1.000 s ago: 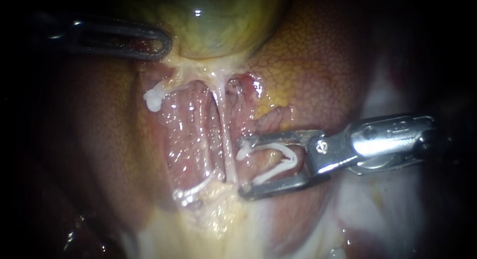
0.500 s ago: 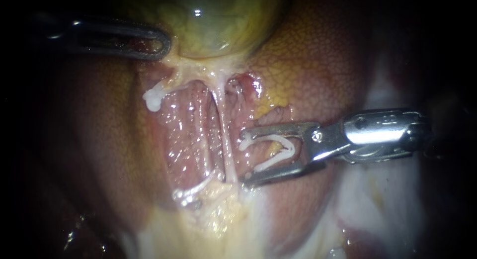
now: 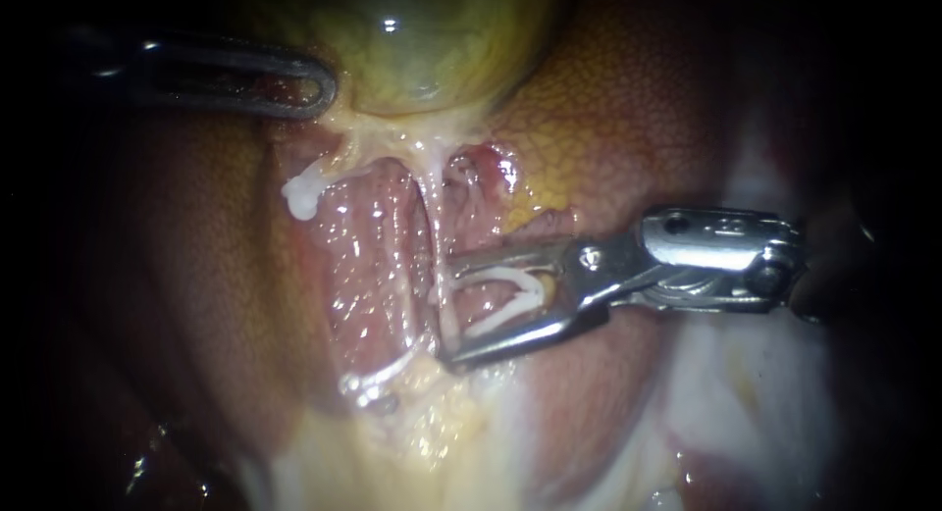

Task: Clipping first clip right tube

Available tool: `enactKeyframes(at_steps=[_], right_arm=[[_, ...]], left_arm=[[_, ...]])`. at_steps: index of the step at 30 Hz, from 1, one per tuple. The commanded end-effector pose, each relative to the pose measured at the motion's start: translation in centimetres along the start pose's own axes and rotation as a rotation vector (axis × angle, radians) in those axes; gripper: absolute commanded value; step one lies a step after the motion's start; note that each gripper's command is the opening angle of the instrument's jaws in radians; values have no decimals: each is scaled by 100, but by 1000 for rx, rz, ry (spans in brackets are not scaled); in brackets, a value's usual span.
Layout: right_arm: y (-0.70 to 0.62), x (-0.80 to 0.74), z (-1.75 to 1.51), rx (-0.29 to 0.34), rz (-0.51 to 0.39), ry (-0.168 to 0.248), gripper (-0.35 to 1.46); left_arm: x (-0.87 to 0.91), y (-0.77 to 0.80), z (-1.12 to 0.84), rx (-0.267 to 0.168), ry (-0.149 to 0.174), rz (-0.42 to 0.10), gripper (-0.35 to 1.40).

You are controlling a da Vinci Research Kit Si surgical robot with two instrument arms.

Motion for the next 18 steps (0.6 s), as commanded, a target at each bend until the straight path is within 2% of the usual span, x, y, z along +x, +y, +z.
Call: enactKeyframes(at_steps=[1, 9, 18], right_arm=[[0, 0, 0, 11, 6, 8, 43], [-9, 1, 3, 106, 40, 68, 43], [-20, 2, 7, 170, 71, 68, 38]], left_arm=[[0, 0, 0, 0, 0, 0, -35], [0, 0, 0, 0, 0, 0, -35], [0, 0, 0, 0, 0, 0, -35]])
